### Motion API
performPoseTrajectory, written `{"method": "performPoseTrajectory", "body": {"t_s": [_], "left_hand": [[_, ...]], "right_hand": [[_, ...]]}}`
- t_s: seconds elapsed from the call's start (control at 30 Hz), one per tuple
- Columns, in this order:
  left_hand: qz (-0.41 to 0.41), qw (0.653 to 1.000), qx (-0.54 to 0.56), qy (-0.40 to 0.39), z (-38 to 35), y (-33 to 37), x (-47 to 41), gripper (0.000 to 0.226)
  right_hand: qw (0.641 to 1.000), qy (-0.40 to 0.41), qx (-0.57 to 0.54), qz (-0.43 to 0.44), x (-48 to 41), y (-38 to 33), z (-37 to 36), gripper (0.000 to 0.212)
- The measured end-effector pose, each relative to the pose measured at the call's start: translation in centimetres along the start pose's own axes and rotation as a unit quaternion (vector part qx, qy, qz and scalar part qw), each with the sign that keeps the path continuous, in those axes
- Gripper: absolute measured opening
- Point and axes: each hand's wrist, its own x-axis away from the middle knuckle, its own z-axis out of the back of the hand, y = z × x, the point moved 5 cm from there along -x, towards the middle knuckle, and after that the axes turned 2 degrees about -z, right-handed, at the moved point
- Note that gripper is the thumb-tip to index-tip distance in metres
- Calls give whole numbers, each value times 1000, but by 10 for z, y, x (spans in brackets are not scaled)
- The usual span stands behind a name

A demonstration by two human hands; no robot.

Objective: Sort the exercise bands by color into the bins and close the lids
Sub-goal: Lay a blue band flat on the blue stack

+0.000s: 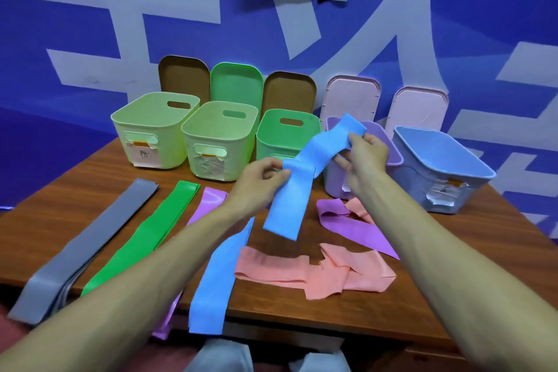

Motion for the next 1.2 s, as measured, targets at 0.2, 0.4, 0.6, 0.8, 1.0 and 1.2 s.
{"method": "performPoseTrajectory", "body": {"t_s": [0.2, 0.4, 0.6, 0.8, 1.0, 1.2], "left_hand": [[88, 995, -30, 33, 68, -41, 62, 12], [173, 983, -58, 33, 90, -95, 118, 9], [152, 969, -194, 30, 84, -114, 115, 6], [139, 928, -345, 12, 78, -112, 109, 26], [93, 875, -471, -56, 66, -102, 100, 48], [110, 842, -517, -111, 66, -94, 93, 44]], "right_hand": [[980, -120, 137, -81, 18, 69, -40, 26], [944, -141, 293, -52, 29, 129, -80, 32], [929, -149, 330, -74, 25, 160, -85, 29], [915, -158, 365, -69, 11, 172, -91, 30], [878, -144, 455, -30, -6, 188, -88, 27], [811, -158, 561, 46, -10, 193, -86, 11]]}}
